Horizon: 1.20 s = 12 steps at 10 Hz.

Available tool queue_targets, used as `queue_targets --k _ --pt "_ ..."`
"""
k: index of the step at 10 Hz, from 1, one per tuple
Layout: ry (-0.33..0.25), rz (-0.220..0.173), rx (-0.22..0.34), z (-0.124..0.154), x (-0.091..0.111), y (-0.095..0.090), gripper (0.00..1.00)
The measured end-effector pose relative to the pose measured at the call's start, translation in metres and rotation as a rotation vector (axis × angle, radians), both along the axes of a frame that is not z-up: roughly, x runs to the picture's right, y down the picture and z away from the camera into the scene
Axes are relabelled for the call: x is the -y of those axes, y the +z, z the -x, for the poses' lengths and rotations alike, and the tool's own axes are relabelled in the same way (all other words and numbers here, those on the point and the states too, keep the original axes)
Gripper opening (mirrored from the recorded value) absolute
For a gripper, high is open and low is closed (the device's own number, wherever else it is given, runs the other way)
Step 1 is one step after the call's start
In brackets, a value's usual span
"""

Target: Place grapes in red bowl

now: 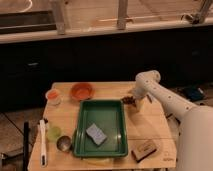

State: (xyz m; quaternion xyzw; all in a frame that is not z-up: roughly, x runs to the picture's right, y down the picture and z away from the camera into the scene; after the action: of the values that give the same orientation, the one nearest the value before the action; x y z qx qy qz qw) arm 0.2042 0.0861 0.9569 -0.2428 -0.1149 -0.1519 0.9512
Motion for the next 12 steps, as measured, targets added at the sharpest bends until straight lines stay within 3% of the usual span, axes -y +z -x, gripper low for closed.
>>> queue_targets --k 12 --pt "-0.004 0.002 0.009 0.0017 0.0011 0.0011 0.74"
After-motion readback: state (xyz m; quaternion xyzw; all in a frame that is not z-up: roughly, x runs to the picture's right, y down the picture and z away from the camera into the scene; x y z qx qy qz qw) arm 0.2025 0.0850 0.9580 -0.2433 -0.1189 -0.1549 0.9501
